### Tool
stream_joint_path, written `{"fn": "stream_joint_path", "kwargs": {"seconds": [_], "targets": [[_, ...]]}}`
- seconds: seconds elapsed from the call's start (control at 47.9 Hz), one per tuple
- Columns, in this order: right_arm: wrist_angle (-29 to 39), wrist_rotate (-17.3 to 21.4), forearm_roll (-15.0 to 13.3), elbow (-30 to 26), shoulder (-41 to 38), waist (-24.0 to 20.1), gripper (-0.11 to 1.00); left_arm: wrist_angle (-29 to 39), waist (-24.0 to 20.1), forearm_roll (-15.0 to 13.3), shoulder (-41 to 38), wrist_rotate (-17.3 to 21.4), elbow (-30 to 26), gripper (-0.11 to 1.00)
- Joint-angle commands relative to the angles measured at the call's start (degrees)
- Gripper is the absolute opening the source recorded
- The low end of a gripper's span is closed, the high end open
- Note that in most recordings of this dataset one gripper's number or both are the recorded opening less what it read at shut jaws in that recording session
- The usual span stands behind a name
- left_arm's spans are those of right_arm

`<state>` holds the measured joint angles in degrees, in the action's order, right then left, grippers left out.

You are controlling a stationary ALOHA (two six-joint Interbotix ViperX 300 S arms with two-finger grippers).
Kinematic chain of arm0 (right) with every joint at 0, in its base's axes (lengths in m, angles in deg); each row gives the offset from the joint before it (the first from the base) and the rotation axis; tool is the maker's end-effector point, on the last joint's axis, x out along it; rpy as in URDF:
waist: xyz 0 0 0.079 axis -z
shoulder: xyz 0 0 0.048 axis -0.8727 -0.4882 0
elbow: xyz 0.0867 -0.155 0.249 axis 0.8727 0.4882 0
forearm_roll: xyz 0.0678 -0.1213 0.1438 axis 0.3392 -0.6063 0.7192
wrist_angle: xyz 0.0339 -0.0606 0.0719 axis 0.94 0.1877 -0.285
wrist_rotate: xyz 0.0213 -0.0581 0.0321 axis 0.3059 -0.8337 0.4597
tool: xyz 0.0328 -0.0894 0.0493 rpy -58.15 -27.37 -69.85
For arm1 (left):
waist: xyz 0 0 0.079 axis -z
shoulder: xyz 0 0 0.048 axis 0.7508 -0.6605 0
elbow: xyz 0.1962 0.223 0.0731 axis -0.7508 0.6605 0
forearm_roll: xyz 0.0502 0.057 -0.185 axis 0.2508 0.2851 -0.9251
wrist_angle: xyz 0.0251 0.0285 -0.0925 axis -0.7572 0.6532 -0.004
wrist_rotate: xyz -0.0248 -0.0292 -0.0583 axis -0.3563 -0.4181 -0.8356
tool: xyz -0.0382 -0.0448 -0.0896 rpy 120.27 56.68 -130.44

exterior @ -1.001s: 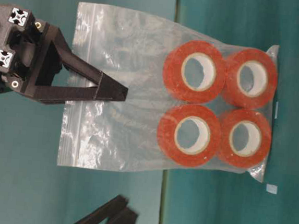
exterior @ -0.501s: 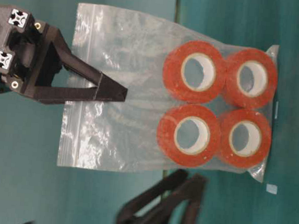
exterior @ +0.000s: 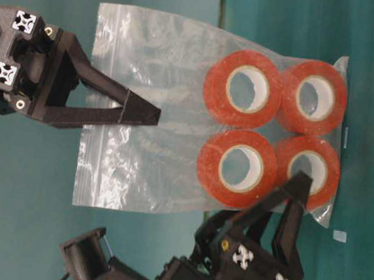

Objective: Hand over the clear zip bag and make it stand upright.
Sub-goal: 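Move the left gripper to the bag's bottom and close on it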

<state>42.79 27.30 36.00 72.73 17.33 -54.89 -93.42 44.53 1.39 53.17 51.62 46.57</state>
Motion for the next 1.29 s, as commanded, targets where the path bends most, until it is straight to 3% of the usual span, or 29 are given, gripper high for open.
{"fn": "stream_joint_path", "kwargs": {"seconds": [0.0,0.271,0.605,0.772,0.98,1.147,1.272], "targets": [[-0.4,1.0,0.2,-0.2,1.8,-0.2,0.03,-0.6,0.3,0.1,-0.5,0.0,-2.0,0.94],[-2.4,1.6,0.2,0.7,2.2,-0.1,0.03,-0.5,0.0,0.1,-2.1,0.0,-5.9,0.94],[-2.5,1.5,0.3,0.7,2.3,-0.1,0.03,-0.1,-0.1,0.1,-2.2,0.3,-5.9,0.89],[-2.8,1.6,0.2,0.7,2.3,-0.1,0.03,1.0,-0.3,0.1,-2.4,0.9,-6.3,0.72],[-3.1,1.6,0.2,0.8,2.3,0.0,0.03,2.9,-0.3,0.1,-2.4,4.3,-5.8,0.27],[-2.7,1.7,0.2,0.7,2.3,0.2,0.04,2.9,-0.2,0.1,-2.2,5.1,-6.4,0.26],[-2.9,1.7,0.2,0.7,2.3,0.3,0.15,3.0,0.1,0.1,-2.2,5.1,-6.7,0.26]]}}
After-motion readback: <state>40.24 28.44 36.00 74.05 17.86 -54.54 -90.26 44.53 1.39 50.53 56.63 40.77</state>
